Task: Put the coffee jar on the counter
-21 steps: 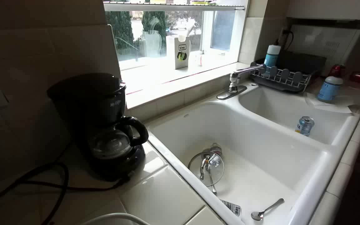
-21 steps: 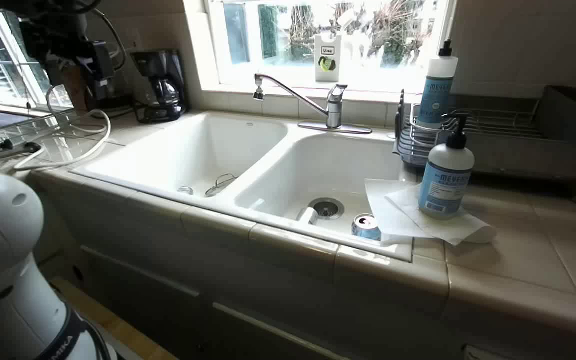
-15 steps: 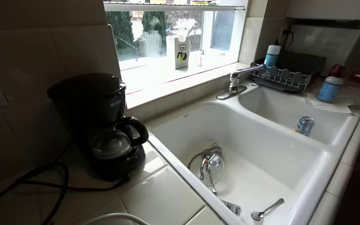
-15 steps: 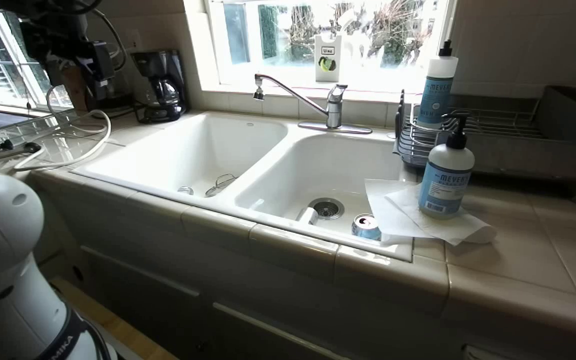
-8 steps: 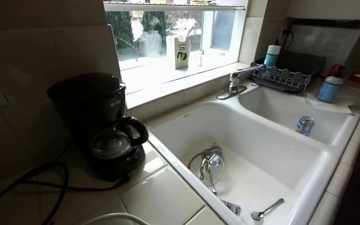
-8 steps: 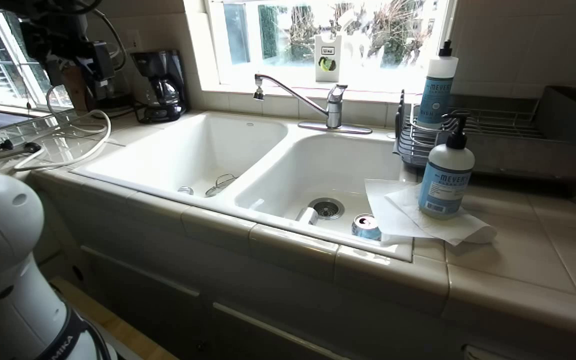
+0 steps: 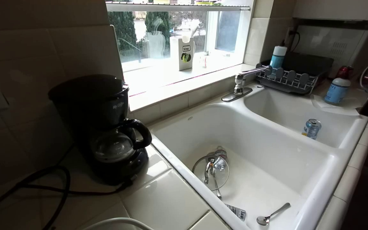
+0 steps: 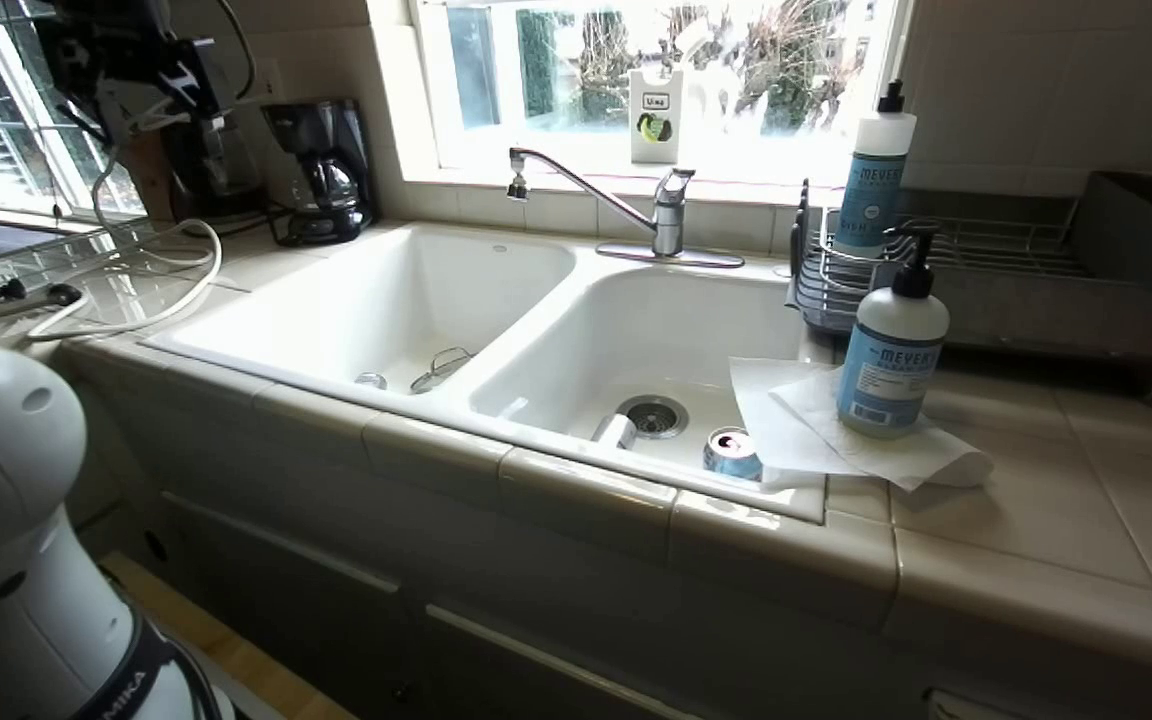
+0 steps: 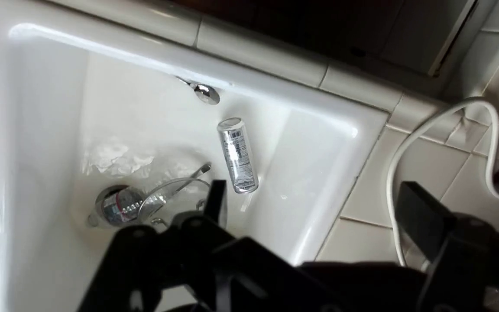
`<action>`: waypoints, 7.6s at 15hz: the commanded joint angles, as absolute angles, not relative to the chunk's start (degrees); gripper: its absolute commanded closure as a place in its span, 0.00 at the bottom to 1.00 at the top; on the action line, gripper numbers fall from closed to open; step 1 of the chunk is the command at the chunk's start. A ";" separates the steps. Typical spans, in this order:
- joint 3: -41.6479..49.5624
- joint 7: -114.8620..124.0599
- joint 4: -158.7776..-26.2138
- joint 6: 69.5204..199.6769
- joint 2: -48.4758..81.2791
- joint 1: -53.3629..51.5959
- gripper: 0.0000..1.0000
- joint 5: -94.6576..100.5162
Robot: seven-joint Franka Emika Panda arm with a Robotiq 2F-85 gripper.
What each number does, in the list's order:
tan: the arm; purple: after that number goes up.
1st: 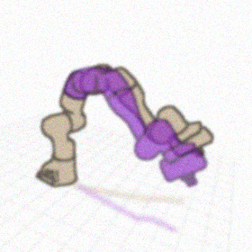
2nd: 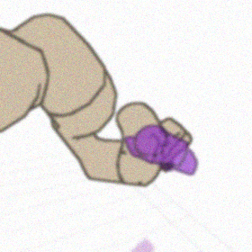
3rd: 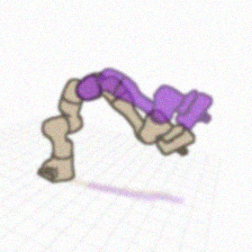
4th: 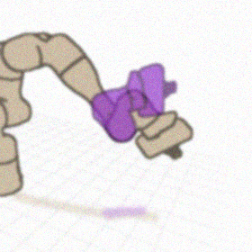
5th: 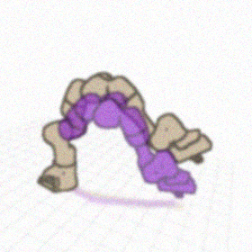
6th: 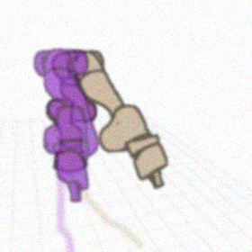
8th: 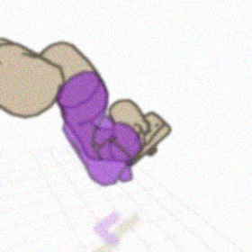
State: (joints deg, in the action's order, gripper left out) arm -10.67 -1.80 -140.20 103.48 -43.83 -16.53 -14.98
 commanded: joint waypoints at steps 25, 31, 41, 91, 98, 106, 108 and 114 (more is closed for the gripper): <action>-19.66 -1.62 -109.18 137.94 2.44 -18.34 0.00 1.19; -19.67 -1.62 -109.18 137.94 2.42 -18.36 0.00 1.19; -18.83 -8.06 -95.54 137.37 16.53 -18.33 0.00 0.45; -21.12 -13.81 -86.43 148.02 30.62 -19.70 0.55 1.06; -20.72 -14.01 -88.11 146.29 29.16 -19.64 0.81 1.31; -20.13 -13.34 -90.53 145.55 26.56 -20.17 0.97 2.09; -20.69 -13.62 -92.07 144.78 25.16 -20.03 1.00 1.60; -22.44 -16.07 -96.70 142.96 20.74 -18.90 1.00 -0.25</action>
